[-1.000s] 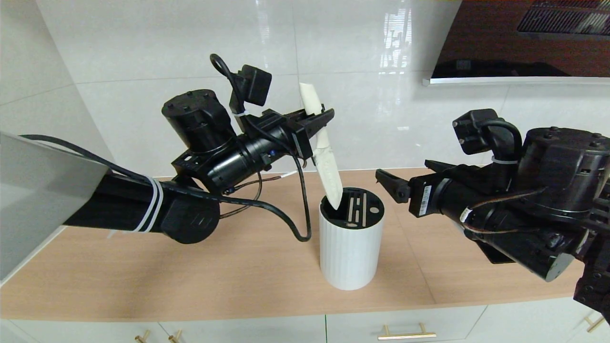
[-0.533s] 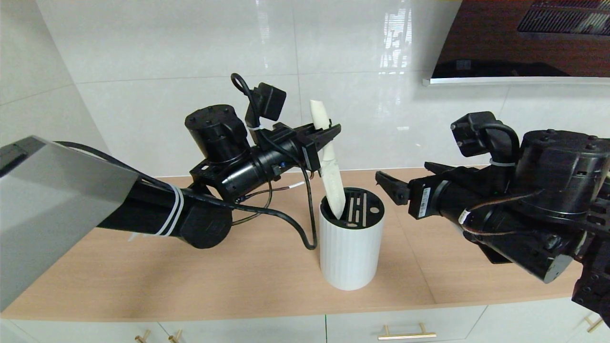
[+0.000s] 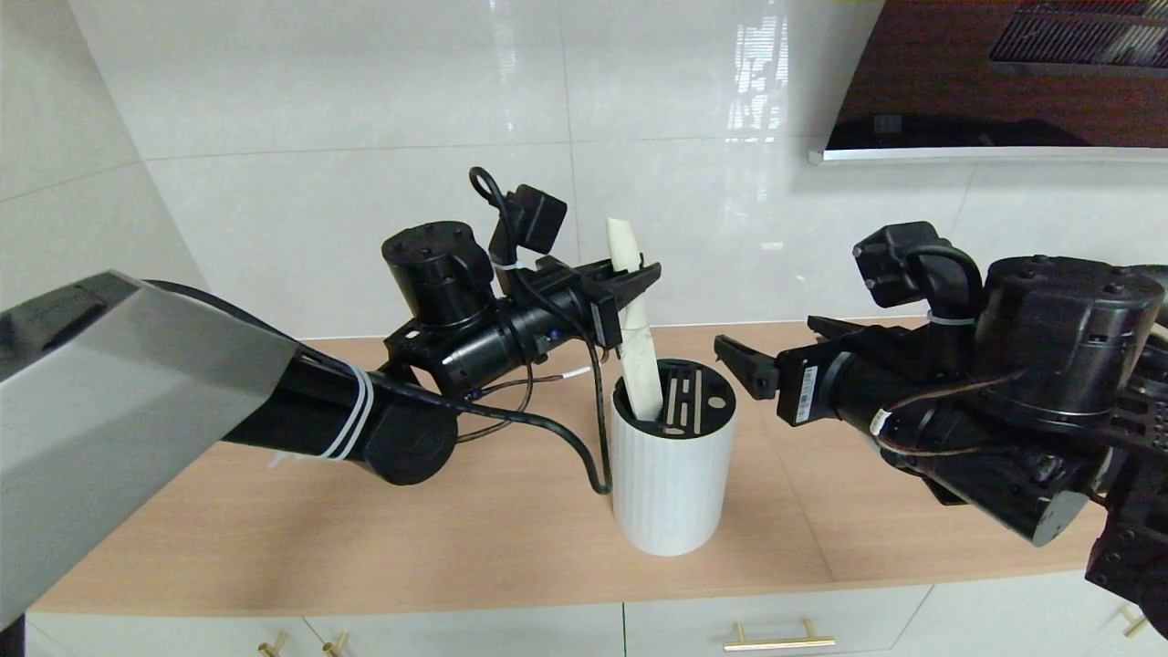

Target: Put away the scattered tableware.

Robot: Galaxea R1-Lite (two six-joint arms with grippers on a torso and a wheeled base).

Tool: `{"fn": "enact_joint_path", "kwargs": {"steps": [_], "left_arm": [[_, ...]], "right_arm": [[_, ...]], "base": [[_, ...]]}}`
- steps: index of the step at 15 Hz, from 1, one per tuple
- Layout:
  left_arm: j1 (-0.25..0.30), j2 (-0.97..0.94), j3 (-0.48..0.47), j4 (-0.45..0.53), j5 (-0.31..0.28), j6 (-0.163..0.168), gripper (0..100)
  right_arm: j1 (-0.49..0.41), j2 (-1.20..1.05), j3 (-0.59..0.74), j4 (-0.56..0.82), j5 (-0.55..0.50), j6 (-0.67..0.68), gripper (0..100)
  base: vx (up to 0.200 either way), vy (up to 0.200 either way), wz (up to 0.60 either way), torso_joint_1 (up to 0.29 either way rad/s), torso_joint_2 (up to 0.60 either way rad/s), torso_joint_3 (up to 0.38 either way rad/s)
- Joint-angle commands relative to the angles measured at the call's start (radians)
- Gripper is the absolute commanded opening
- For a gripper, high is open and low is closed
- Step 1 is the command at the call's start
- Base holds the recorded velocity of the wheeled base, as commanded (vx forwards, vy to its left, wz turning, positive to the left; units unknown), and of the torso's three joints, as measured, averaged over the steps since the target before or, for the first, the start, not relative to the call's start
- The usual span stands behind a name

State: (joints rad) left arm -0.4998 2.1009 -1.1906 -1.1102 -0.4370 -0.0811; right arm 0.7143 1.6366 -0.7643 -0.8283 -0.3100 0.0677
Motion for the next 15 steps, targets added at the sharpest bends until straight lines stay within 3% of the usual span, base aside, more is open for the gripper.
{"fn": "enact_joint_path", "kwargs": {"steps": [1, 13, 15], "left_arm": [[-0.006, 0.018, -0.001, 0.0, 0.001, 0.0, 0], [-0.042, 0.084, -0.001, -0.011, 0.006, -0.02, 0], [-0.049, 0.105, -0.001, -0.013, 0.009, -0.042, 0]], "right_arm": [[0.001, 0.005, 0.0, 0.0, 0.0, 0.0, 100], [0.002, 0.009, 0.006, 0.0, 0.002, 0.0, 100], [0.002, 0.009, 0.006, 0.0, 0.002, 0.0, 100]], "base": [[0.0, 0.0, 0.0, 0.0, 0.0, 0.0], [0.0, 0.0, 0.0, 0.0, 0.0, 0.0], [0.0, 0.0, 0.0, 0.0, 0.0, 0.0]]}}
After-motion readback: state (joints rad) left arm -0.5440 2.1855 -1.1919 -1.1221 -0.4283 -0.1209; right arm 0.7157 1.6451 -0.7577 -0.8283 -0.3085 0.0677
